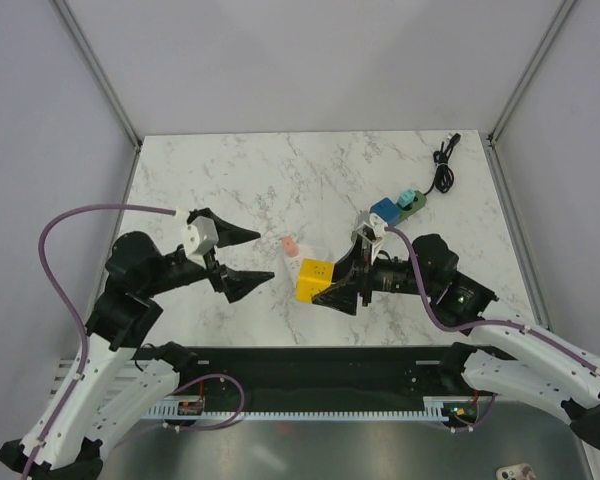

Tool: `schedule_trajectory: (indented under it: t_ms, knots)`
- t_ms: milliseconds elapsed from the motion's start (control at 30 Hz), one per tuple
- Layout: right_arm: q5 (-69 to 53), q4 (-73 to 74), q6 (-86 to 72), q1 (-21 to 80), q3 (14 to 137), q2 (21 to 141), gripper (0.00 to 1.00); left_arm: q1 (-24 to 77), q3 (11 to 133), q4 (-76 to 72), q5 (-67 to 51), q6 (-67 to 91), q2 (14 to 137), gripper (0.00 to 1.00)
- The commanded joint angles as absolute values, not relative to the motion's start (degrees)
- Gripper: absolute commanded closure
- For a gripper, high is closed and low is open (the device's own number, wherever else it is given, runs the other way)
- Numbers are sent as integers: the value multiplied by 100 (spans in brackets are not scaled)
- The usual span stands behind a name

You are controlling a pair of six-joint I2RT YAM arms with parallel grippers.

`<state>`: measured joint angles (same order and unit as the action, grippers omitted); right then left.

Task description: Insert the plug

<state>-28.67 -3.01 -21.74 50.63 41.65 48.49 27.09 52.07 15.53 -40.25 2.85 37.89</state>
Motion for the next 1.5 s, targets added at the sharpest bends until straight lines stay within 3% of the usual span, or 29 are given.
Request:
schedule_trajectory:
  t_ms: [0,200,333,1000,1467]
  knots:
    - [-4041,-439,-3268,4659,4376,4894,100,2716,4992,914,-4769,-1493,3604,10]
    - [-5053,-737,-4331,4132,4684,5133,100,2725,5001,905,-5817,-1995,3718,10]
    - [-5317,-1984,-5491,4043,4641,5150,100,2803,4790,432,-6161,-1715,3683,10]
    - [-5581,-4762,-7804,4359,4369,6073,100,3832,4421,-1037,-5309,-1380,3981,9]
    - [-5660,-5080,-7989,4403,4157,6275,100,3911,4236,-1915,-5607,-739,4025,16]
